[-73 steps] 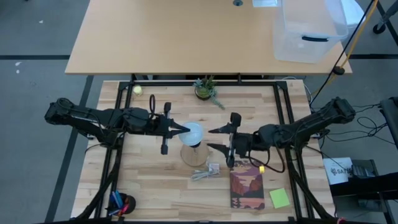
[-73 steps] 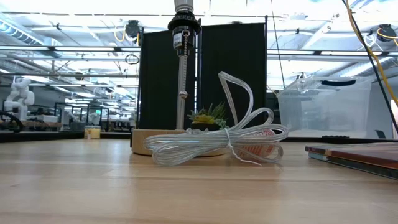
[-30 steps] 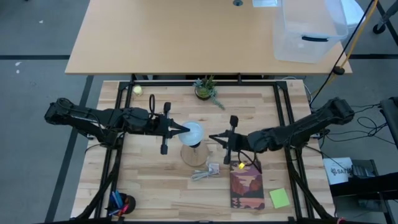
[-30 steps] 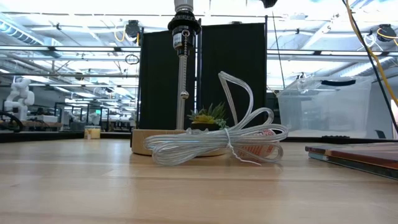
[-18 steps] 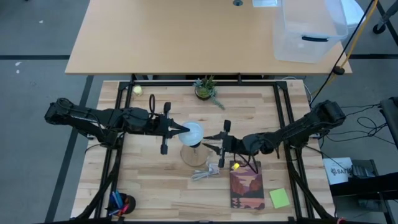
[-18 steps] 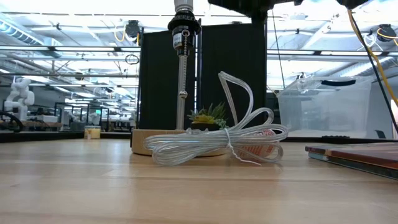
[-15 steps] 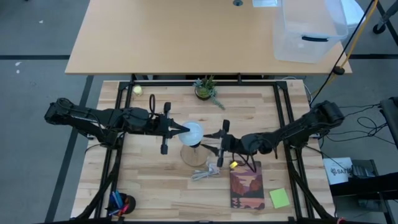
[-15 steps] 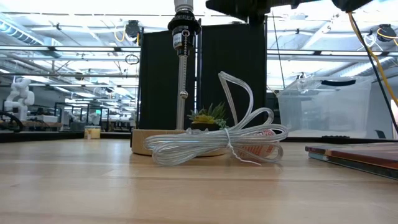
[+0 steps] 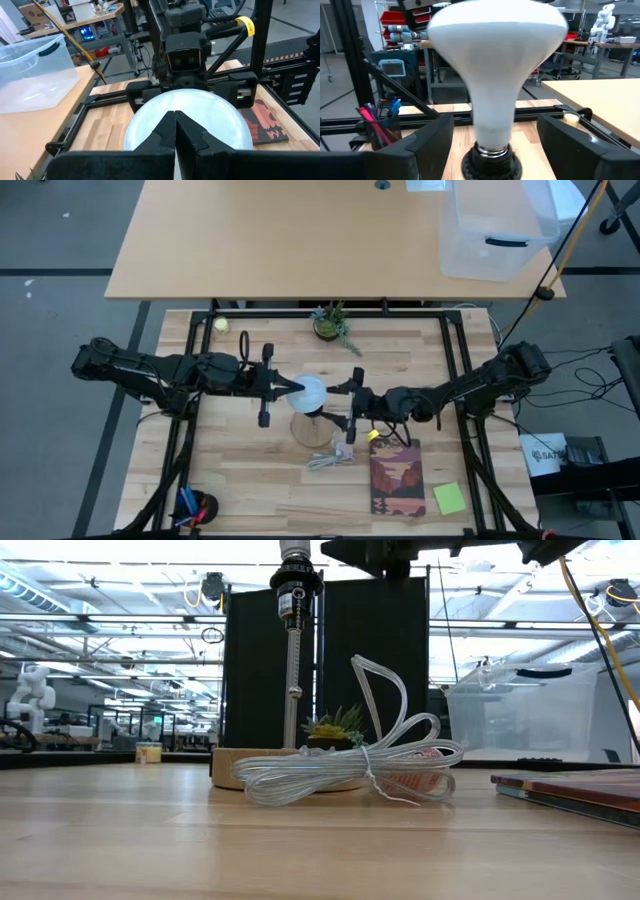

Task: Screw lightbulb
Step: Insert the white lightbulb into the silver lamp

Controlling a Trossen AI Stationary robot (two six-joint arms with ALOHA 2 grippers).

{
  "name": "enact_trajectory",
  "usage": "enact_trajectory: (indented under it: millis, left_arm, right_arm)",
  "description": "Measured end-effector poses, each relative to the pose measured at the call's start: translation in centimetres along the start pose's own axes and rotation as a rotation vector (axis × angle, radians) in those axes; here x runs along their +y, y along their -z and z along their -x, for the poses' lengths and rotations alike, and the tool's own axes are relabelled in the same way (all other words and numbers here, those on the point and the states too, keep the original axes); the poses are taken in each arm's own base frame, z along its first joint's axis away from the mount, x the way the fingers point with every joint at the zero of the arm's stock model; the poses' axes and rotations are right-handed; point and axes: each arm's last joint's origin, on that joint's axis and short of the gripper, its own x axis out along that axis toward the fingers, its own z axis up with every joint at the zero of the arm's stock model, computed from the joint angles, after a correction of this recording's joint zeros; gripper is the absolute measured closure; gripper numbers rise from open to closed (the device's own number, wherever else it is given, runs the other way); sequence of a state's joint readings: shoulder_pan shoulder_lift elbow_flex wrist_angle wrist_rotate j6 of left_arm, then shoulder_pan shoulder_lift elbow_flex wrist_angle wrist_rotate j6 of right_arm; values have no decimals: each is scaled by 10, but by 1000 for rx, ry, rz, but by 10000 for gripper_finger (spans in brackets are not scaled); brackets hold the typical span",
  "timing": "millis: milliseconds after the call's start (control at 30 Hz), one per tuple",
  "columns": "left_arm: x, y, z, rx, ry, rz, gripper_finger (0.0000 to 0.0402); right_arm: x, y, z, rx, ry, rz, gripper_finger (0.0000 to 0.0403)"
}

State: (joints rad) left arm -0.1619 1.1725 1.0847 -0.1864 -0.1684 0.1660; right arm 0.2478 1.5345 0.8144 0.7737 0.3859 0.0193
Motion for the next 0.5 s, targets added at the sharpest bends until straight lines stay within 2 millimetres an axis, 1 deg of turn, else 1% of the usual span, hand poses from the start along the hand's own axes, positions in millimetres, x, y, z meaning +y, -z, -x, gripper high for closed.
enact_trajectory:
  millis: [167,300,400,500]
  left_arm:
    - [0,0,0,-1,0,0,402]
    - [0,0,0,0,0,0,402]
    - [0,0,0,-1,0,0,402]
    - [0,0,0,0,0,0,402]
  right_arm:
    - [-1,-4,-5,25,-19,-7,122]
    - [1,-1,-11,34,-32,-11,122]
    - [2,3,-20,46,-31,-9,122]
    - [4,2,-30,39,-26,1,122]
